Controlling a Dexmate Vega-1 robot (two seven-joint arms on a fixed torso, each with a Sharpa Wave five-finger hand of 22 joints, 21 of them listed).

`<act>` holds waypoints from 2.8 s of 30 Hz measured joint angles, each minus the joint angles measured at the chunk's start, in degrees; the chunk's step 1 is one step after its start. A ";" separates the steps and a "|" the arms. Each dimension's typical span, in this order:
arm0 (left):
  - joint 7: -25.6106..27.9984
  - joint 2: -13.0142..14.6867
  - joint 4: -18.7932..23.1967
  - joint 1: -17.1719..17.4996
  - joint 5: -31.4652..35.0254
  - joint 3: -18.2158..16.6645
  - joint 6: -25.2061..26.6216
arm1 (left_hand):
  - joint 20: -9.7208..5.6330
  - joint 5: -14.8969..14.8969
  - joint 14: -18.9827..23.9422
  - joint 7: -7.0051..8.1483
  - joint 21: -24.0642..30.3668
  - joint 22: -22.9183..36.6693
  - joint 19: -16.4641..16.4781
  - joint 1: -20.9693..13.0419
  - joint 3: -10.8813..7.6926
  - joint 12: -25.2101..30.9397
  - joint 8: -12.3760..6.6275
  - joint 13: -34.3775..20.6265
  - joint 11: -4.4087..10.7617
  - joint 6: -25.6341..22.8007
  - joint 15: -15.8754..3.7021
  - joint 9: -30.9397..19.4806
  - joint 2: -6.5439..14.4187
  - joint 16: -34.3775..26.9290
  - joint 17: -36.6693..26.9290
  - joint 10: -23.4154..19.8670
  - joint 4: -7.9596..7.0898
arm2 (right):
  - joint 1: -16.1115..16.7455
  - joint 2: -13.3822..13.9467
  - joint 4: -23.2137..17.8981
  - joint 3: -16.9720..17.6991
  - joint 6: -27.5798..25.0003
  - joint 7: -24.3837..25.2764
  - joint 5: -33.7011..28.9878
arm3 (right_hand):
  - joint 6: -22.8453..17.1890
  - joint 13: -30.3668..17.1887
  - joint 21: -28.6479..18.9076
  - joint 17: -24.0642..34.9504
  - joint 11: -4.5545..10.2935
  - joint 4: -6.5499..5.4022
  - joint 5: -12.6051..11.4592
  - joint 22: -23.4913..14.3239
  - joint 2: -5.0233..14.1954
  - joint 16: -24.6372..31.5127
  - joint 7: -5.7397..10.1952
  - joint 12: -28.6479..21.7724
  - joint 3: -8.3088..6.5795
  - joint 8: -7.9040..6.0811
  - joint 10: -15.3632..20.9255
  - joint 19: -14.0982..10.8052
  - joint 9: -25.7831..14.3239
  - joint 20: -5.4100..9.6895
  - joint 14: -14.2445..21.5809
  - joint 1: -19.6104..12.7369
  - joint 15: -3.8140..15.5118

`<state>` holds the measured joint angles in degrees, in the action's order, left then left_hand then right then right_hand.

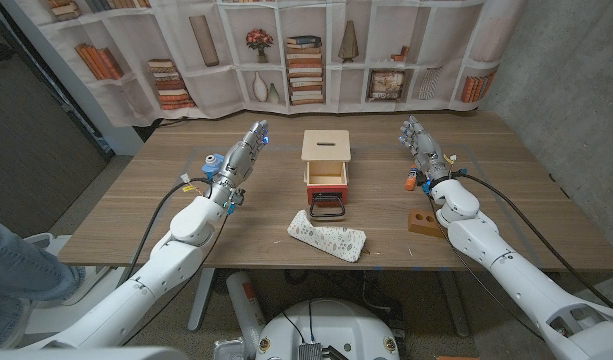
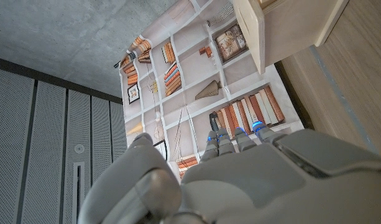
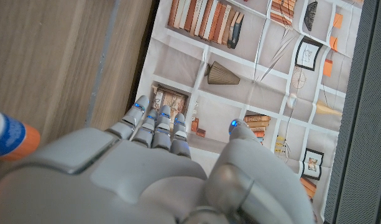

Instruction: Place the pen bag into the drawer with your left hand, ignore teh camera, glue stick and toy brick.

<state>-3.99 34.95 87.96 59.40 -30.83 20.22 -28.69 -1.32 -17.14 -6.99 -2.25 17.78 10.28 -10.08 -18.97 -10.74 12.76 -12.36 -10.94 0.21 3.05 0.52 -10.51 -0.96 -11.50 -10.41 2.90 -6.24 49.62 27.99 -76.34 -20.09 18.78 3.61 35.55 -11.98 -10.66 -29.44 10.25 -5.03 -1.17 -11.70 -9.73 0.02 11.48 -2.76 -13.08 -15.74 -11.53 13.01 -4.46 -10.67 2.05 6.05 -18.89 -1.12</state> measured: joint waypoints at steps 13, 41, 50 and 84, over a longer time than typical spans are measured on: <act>1.22 0.16 0.12 0.71 3.42 0.16 -3.29 | 0.00 0.00 0.50 0.27 -0.21 -0.01 0.00 0.00 0.01 0.00 0.00 0.00 0.11 -0.75 -0.10 0.00 0.00 0.00 0.00 -0.59 0.49 | -0.79 -0.53 1.08 -0.31 0.19 -0.41 0.05 | 0.00 -0.01 0.23 0.00 0.00 0.24 0.00 0.00 0.00 -0.27 0.00 0.00 0.24 0.00 0.00 0.00 -0.14 0.00 0.00 0.00 0.00; 3.02 -2.27 -3.41 0.83 10.59 0.77 -12.07 | 0.33 0.00 2.62 1.24 -0.66 -0.15 0.34 -0.76 0.25 0.00 -0.45 0.00 1.25 -3.27 -1.10 0.00 0.30 0.00 0.00 -2.70 0.72 | -1.08 -1.18 1.47 -0.46 0.61 0.07 -0.13 | -0.31 -0.02 1.07 0.00 0.31 0.23 0.00 0.00 0.00 -0.23 -0.31 0.00 0.24 0.00 0.30 0.01 -0.13 0.00 -0.01 0.00 0.00; 6.80 -3.30 -3.94 0.81 17.44 0.38 -14.54 | 0.33 0.00 3.60 1.30 -0.66 -0.15 0.34 -0.98 0.39 0.27 -0.45 0.00 1.63 -3.81 -1.55 0.00 0.52 0.00 0.00 -3.69 1.04 | -1.27 -1.50 2.10 -0.46 0.90 -0.15 -0.06 | -0.30 -0.02 1.29 0.00 0.30 0.39 0.00 0.00 0.00 -0.22 -0.31 0.00 0.40 0.00 0.30 0.01 -0.13 0.00 -0.01 0.00 0.00; 13.92 -2.37 0.70 3.42 32.01 -0.70 -16.26 | 0.53 -0.26 4.27 1.64 -1.05 -0.14 0.12 -2.04 0.41 0.27 -0.45 0.00 1.95 -4.90 -1.84 0.00 0.52 0.00 -0.01 -4.61 1.37 | -2.22 -2.49 3.38 -0.76 1.97 -0.82 0.01 | -0.52 -0.02 2.12 0.00 0.09 0.72 0.00 0.00 0.62 -0.22 -0.09 0.00 0.39 0.00 0.51 -0.62 -0.12 0.00 0.21 0.02 0.21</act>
<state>9.92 32.58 88.66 62.82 1.18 19.52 -44.95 -0.78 -17.40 -2.72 -0.61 16.73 10.14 -9.96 -21.01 -10.33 13.02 -12.80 -10.94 2.16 -1.86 -1.33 -10.51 -0.44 -11.50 -10.42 -1.71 -4.88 47.40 25.50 -72.96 -20.84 20.75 2.80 35.56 -12.50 -10.68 -27.32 10.25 -4.94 -0.45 -11.70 -9.72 0.63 11.26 -2.86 -13.08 -15.35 -11.53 13.52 -5.07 -10.79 2.05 6.26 -18.88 -0.90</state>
